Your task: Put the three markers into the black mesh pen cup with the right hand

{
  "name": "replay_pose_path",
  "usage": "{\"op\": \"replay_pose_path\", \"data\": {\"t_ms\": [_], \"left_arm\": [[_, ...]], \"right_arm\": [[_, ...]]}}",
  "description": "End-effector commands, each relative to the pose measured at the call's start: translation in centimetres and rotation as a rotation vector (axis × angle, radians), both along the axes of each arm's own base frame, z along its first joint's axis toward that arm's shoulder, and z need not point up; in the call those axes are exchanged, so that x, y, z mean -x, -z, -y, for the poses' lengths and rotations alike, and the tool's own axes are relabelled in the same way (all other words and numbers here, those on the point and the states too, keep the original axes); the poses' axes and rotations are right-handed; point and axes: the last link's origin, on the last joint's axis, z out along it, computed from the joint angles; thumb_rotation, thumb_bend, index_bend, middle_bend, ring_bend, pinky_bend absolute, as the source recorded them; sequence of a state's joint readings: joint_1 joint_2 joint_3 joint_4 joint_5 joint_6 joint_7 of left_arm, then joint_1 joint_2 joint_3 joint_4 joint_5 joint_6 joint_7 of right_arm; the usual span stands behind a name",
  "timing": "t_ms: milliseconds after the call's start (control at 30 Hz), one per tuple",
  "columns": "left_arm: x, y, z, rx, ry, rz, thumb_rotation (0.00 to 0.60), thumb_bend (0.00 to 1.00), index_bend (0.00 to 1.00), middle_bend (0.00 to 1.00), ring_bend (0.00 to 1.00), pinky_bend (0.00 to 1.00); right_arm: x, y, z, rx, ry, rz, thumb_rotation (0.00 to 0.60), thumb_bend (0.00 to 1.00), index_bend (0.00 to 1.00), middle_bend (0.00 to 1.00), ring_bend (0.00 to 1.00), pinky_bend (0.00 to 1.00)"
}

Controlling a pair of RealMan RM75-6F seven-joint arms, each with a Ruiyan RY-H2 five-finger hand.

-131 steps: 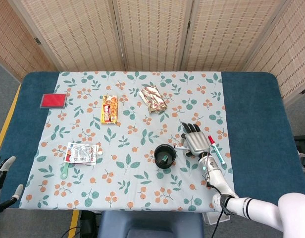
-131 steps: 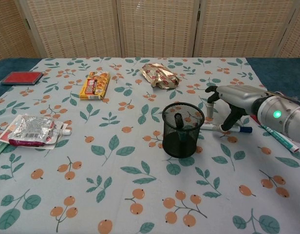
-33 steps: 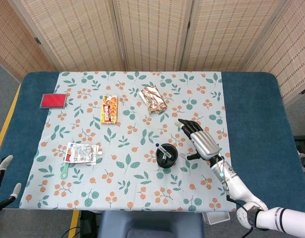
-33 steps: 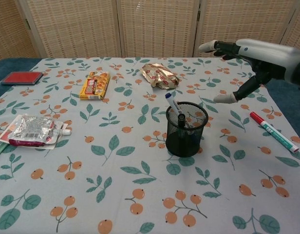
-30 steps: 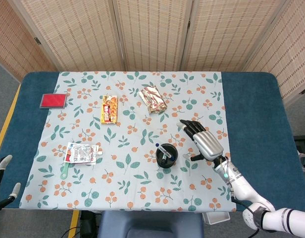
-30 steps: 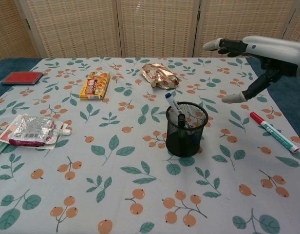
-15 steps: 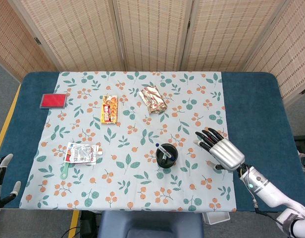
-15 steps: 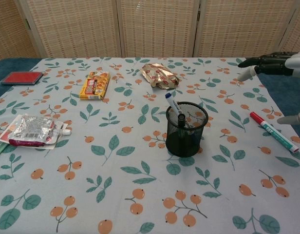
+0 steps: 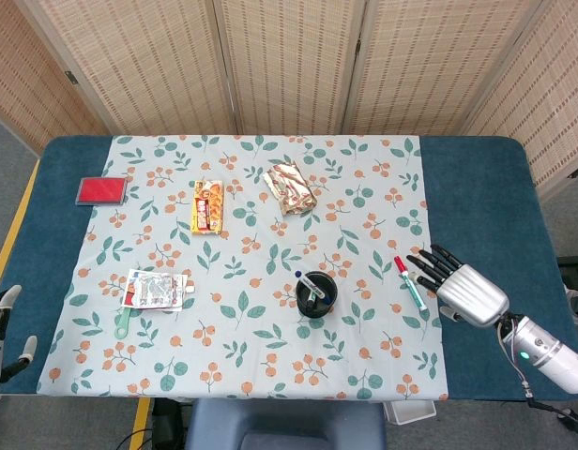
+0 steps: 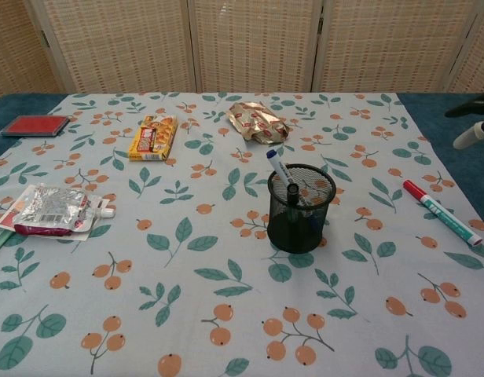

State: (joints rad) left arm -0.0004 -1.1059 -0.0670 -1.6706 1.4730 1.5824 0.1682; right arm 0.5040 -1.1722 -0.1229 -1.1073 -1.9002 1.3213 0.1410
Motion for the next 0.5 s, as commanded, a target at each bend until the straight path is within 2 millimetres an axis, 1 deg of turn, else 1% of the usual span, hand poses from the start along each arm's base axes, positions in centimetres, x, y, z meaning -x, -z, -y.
{"op": "replay_pose_path", "data": {"t_ms": [33,100,300,500], "left_arm": [[-0.1,0.1,0.1,0.001,0.001,-0.002,0.600,0.40,0.02,0.16,0.05,0.26],[-0.1,0.2,0.2,0.004,0.001,-0.004,0.600,0.40,0.02,0.16,0.05,0.26],[-0.2,0.4,0.2,0.008,0.000,-0.006,0.600,0.40,0.02,0.16,0.05,0.26],[-0.1,0.3,0.2,0.006,-0.003,-0.008,0.600,0.40,0.02,0.16,0.05,0.26]], "right_arm": [[2.1,0.0,-0.3,0.012,-0.023,-0.074,0.600,0.22,0.20,0.00,0.00,0.00],[2.9,0.3,0.0,0.017,-0.022,-0.096,0.600,0.22,0.20,0.00,0.00,0.00],[4.4,1.5,0.7,0.008,-0.030,-0.125,0.600,0.22,0.21,0.00,0.00,0.00],[4.8,2.7,1.4,-0.012,-0.071,-0.148,0.600,0.23,0.30,0.01,0.00,0.00]]}}
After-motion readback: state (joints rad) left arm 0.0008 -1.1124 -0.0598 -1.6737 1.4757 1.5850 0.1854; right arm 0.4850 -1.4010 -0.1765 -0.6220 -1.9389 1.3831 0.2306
